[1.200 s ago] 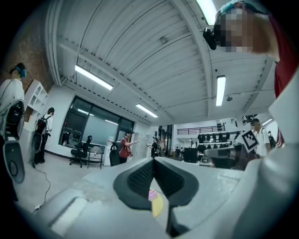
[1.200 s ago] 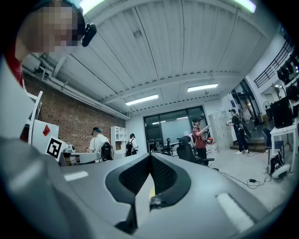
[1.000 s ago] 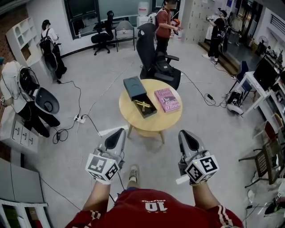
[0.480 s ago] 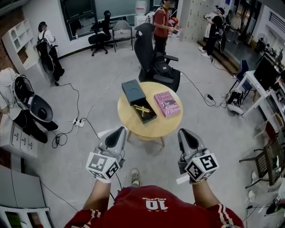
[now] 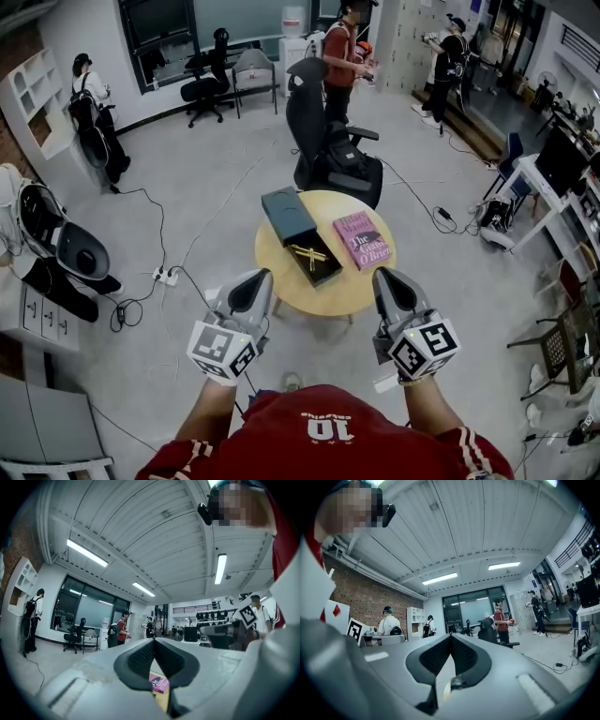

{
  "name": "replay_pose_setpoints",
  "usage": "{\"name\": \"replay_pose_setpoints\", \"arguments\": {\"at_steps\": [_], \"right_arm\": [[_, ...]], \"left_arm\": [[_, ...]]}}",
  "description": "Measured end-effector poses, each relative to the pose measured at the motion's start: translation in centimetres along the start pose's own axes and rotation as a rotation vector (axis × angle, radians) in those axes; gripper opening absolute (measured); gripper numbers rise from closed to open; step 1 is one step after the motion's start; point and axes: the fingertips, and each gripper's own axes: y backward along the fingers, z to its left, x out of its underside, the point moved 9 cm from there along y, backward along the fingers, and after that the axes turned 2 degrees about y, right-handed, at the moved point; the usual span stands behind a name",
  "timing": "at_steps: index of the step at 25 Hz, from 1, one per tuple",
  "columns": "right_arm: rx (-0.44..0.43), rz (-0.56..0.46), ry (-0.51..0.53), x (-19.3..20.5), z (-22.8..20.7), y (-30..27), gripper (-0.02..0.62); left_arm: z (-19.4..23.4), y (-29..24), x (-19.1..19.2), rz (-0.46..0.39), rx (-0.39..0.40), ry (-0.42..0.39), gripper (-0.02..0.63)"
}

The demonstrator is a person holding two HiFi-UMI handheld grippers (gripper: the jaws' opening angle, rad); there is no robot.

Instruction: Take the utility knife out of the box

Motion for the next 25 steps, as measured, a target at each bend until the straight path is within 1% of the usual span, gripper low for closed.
{"name": "replay_pose_setpoints", "arguments": {"at_steps": [8, 18, 25], "right_arm": [[0.010, 0.002, 0.014, 1.0, 1.7, -5.4, 0.000], [0.011, 0.051, 0.026, 2.1, 1.5, -8.4, 0.000], [-0.039, 0.086, 0.036, 3.3, 1.0, -11.1, 0.000]], "left_arm": [[5.9, -1.5, 0.3, -0.011, 0.033, 0.013, 0.003], [8.2, -3.1, 1.1, -0.012, 0.050, 0.048, 0.003], [9.5, -4.4, 1.4, -0.003, 0.032, 0.045, 0.003]]}}
